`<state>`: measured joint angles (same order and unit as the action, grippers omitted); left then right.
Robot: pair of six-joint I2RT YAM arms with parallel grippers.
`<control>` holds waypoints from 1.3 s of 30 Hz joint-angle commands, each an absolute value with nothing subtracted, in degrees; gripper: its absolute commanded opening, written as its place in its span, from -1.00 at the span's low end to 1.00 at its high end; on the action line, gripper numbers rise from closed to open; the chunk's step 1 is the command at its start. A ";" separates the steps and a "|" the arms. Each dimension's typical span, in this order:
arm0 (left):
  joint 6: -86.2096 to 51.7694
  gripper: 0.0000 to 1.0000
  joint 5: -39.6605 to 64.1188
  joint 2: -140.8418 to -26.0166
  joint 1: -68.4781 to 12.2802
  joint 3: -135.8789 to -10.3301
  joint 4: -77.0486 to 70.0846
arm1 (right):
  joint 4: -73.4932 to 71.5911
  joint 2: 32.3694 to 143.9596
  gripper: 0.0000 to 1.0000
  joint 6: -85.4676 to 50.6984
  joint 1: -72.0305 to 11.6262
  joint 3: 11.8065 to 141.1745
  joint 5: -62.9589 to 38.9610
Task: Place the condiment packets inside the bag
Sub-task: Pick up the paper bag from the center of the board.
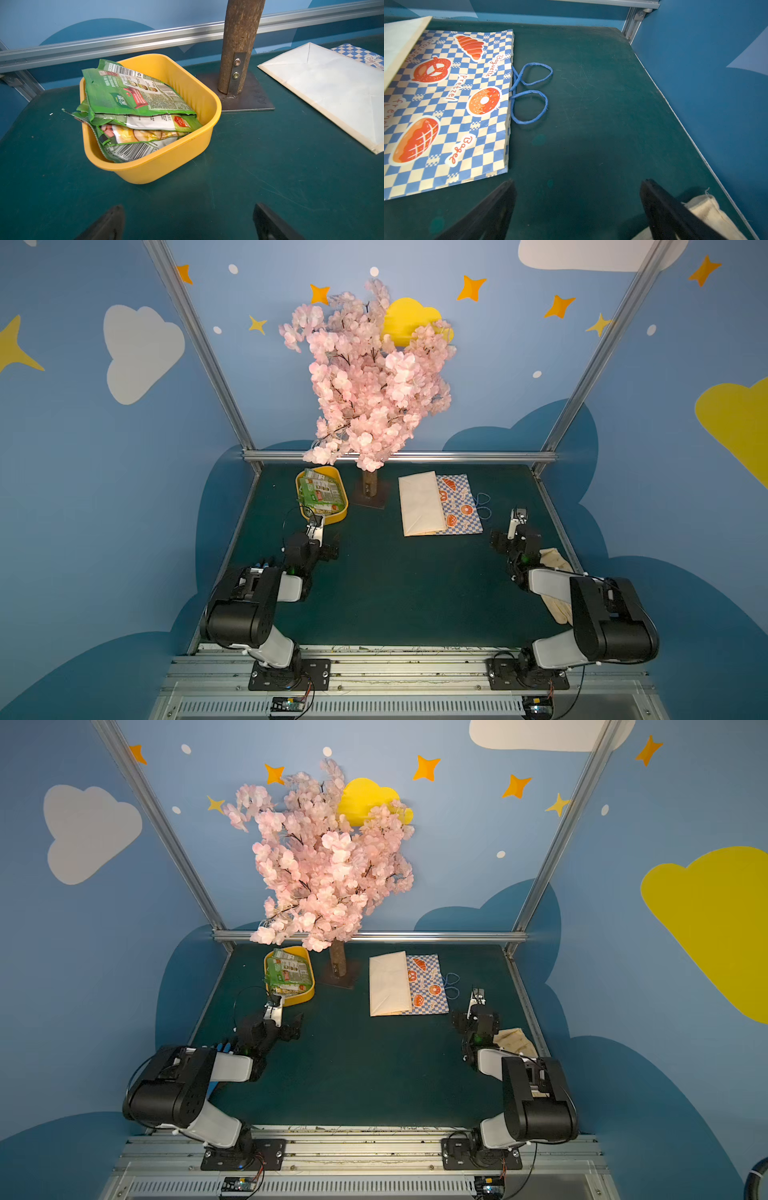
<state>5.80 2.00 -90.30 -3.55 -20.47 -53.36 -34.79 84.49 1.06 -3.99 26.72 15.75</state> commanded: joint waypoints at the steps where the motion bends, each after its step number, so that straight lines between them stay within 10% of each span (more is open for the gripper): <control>1: 6.15 1.00 2.99 -90.03 -3.59 -21.30 -53.07 | -34.10 83.86 0.96 0.45 -4.10 26.54 15.58; 18: 5.56 1.00 3.54 -88.44 -2.90 -21.43 -52.28 | -33.37 82.27 0.96 -2.08 -4.39 26.48 21.48; 23: 5.10 1.00 5.98 -74.68 -0.29 -29.88 -26.07 | -22.19 73.81 0.96 -7.34 -7.86 30.64 34.19; 30: 13.86 1.00 30.75 -62.04 1.41 -45.08 14.33 | -10.53 64.66 0.96 -29.56 -2.27 34.66 13.77; 39: 15.66 1.00 36.23 -63.60 -1.76 -47.89 20.25 | -2.58 80.88 0.77 -32.41 4.43 47.82 -10.75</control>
<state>14.33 32.32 -62.11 -1.41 -48.62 15.20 -9.39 77.47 -31.20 4.05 41.76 -0.60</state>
